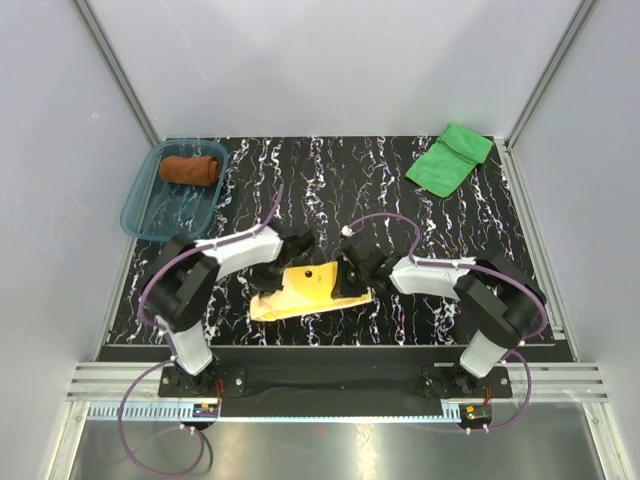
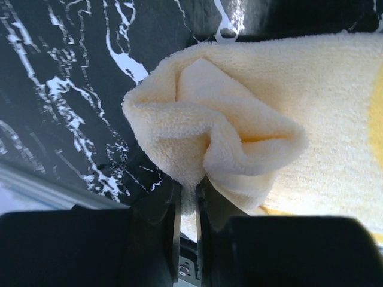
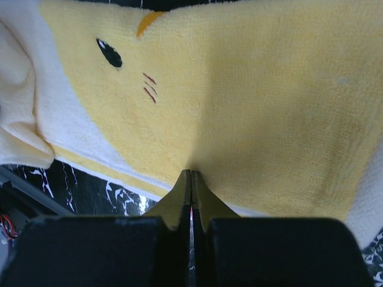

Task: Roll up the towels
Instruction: Roll the towel

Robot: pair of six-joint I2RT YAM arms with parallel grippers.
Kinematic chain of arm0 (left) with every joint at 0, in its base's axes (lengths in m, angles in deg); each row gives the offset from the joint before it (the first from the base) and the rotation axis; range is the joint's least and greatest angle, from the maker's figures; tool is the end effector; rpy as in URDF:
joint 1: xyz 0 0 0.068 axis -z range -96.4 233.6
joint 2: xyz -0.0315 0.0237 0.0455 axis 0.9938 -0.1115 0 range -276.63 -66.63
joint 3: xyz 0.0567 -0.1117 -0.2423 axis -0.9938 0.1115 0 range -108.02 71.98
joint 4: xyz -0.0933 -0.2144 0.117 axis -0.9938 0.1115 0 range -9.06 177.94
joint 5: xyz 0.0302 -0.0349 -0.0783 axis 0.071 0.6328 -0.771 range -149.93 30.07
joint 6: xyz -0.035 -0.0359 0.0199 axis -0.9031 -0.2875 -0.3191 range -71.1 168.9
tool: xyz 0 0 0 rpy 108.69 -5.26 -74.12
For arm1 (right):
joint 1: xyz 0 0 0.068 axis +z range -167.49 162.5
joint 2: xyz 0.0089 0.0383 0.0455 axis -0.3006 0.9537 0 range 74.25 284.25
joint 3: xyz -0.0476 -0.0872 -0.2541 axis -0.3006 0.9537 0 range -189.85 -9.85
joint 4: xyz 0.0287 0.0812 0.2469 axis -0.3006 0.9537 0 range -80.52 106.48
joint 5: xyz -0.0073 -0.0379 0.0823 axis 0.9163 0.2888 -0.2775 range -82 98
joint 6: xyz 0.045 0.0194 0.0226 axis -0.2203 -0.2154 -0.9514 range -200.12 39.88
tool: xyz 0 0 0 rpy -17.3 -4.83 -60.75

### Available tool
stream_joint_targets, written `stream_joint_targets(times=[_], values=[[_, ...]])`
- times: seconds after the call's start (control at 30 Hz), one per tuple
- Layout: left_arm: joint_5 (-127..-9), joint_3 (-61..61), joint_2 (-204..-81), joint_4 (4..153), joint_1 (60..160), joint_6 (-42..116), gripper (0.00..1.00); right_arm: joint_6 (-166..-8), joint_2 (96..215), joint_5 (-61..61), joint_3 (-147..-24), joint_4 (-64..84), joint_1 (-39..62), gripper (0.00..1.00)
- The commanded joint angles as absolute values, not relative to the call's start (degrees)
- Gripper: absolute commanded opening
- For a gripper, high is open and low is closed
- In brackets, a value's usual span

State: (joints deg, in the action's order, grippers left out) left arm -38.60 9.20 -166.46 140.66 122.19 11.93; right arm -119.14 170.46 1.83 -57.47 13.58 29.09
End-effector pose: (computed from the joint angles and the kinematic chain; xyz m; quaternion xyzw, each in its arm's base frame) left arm 0.2301 -0.1670 0.1674 0.0249 0.9808 0.1815 0.0673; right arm 0.2185 0.2363 0.1448 -0.0795 0.9429 0.2545 0.1998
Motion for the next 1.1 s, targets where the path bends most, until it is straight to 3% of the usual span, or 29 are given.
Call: stream_joint_targets(times=[0.0, 0.2, 0.5, 0.73, 0.97, 1.03, 1.07], values=[[-27.41, 3.18, -170.93, 148.16, 123.24, 5.05, 0.13, -120.28, 166.81, 3.52, -56.88, 18.1, 30.05, 0.0], [-20.56, -6.41, -177.88, 158.0, 126.57, -2.94, 0.11, -121.77, 161.28, 3.08, -54.68, 19.41, 30.49, 0.0], [-22.66, -5.27, -183.78, 152.13, 132.29, -4.98, 0.11, -118.79, 140.38, 3.27, -50.64, 21.97, 30.67, 0.0], [-23.62, -10.11, -189.76, 149.16, 133.52, -1.82, 0.11, -111.67, 132.53, -7.01, -48.26, 7.94, 36.9, 0.0], [-37.5, -5.63, -188.18, 134.39, 133.61, 5.04, 0.26, -109.21, 132.97, -6.59, -48.7, 2.54, 43.23, 0.0], [-39.88, -4.05, -186.96, 130.96, 133.61, 5.92, 0.43, -109.3, 132.27, -5.63, -48.7, 2.71, 43.67, 0.0], [-41.8, -3.26, -186.17, 129.9, 133.61, 5.92, 0.46, -109.47, 131.91, -5.1, -48.79, 3.15, 43.76, 0.0]])
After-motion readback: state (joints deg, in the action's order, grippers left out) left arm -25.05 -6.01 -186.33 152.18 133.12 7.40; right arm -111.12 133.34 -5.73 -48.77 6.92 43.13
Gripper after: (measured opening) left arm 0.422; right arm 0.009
